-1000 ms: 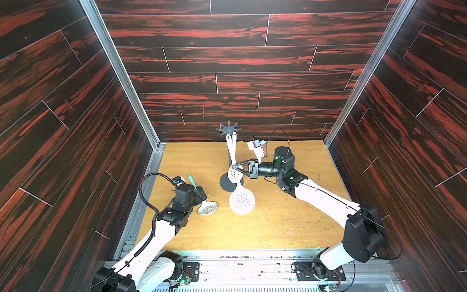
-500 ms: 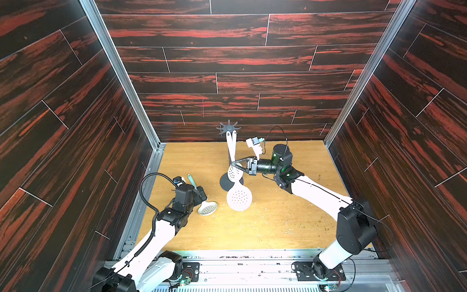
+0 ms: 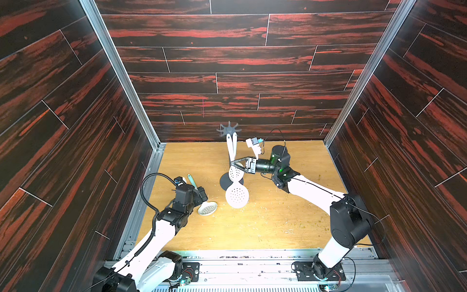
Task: Hang the skimmer on the kitchen utensil rack
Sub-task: Hang the skimmer on the rack.
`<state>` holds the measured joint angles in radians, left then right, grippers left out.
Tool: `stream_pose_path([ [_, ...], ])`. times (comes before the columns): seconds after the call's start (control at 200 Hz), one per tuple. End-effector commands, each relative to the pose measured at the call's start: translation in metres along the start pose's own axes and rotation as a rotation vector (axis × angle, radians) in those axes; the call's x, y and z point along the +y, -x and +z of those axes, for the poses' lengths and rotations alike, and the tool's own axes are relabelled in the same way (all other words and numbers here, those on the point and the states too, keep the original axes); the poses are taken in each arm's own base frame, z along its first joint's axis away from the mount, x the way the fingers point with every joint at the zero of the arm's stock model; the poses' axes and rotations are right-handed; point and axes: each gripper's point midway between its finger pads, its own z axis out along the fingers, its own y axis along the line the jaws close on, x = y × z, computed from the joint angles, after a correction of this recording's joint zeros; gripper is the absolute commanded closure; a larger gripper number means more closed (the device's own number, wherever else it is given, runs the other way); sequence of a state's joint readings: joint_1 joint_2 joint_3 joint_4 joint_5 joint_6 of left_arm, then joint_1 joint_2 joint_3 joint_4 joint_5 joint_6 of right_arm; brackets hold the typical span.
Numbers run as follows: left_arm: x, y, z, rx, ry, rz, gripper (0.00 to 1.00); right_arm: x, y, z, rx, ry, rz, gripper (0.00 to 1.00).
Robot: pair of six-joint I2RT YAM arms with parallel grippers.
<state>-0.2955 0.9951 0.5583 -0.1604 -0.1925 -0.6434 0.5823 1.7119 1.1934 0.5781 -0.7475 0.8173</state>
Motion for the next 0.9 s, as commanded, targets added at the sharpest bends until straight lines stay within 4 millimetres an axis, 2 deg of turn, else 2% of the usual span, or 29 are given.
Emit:
stream_pose_path([
  [0.0,-0.003,0.007,0.002,-0.004,0.006,0.008,0.0,-0.02,-0.014,-0.006,0.01,-0.062,0.076,0.36],
  [0.14,-0.01,0.024,0.005,-0.037,0.021,0.009,0.0,-0.015,-0.022,-0.018,0.023,-0.125,0.051,0.23],
  [0.331,-0.039,0.064,0.012,-0.105,-0.011,0.018,0.0,-0.012,-0.04,-0.044,0.055,-0.247,0.02,0.17],
  [0.416,-0.061,0.084,0.019,-0.127,-0.061,0.036,0.0,-0.014,-0.049,-0.056,0.065,-0.302,0.011,0.14],
  [0.471,-0.083,0.093,0.025,-0.13,-0.135,0.069,0.08,-0.015,-0.053,-0.064,0.069,-0.335,0.014,0.14],
  [0.606,-0.132,0.113,0.037,-0.122,-0.291,0.151,0.15,-0.015,-0.052,-0.086,0.04,-0.327,0.045,0.14],
  [0.726,-0.157,0.122,0.05,-0.112,-0.352,0.221,0.18,-0.01,-0.049,-0.103,0.013,-0.325,0.038,0.14],
  [0.817,-0.178,0.123,0.055,-0.103,-0.438,0.303,0.23,-0.007,-0.049,-0.109,0.014,-0.327,0.019,0.14],
  [0.892,-0.187,0.126,0.056,-0.113,-0.47,0.34,0.27,-0.006,-0.05,-0.111,0.021,-0.328,0.017,0.14],
])
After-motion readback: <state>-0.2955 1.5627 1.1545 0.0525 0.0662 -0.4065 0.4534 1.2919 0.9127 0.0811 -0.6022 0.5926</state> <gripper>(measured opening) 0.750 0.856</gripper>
